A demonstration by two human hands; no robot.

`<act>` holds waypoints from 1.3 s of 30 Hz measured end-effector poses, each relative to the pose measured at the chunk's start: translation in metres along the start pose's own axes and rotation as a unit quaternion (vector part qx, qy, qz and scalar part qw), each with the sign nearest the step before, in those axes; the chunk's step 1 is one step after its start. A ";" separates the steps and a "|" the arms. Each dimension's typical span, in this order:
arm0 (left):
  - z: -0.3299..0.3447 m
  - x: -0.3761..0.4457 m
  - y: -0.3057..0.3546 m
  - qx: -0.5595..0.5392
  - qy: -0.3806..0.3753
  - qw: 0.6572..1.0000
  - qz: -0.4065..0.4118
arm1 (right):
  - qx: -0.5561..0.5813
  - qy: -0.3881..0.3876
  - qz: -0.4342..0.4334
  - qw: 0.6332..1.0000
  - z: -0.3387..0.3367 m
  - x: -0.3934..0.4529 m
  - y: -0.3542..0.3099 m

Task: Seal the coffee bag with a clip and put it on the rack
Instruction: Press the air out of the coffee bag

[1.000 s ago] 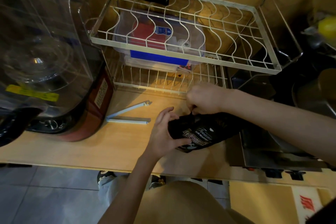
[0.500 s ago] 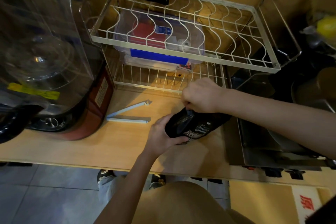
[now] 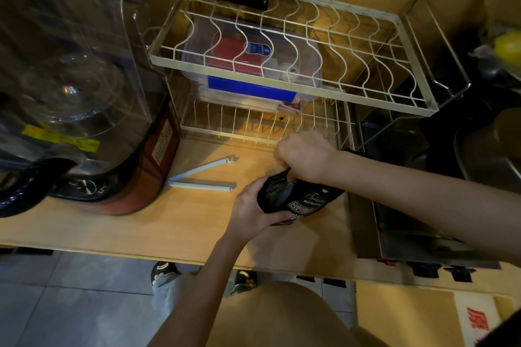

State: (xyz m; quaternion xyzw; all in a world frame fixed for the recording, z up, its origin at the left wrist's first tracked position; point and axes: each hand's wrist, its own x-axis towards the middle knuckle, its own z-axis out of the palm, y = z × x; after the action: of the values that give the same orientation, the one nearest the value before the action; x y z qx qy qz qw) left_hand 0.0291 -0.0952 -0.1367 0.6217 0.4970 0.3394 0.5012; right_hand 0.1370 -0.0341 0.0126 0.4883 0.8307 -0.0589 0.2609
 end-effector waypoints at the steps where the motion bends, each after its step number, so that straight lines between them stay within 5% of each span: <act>1: 0.000 0.000 0.000 0.000 0.000 1.000 -0.001 | 0.001 -0.006 0.003 1.000 -0.001 0.000 0.001; 15: -0.007 0.000 0.001 -0.020 -0.010 1.000 -0.021 | -0.041 0.013 -0.037 0.998 -0.026 -0.028 0.021; 22: -0.011 0.002 0.009 -0.042 -0.017 0.998 -0.035 | 0.173 -0.033 -0.068 0.982 -0.026 -0.039 0.049; 29: -0.011 0.004 0.018 -0.099 0.029 0.995 0.003 | 0.202 0.094 -0.067 0.972 -0.002 -0.047 0.056; 39: -0.005 0.012 0.016 -0.273 0.036 0.959 -0.073 | 0.208 0.145 -0.076 0.964 0.002 -0.044 0.055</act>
State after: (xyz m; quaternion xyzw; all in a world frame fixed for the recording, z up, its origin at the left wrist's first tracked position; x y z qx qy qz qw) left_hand 0.0321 -0.0826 -0.1212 0.4103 0.4474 0.4469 0.6571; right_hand 0.2008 -0.0405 0.0411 0.4708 0.8637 -0.1784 0.0247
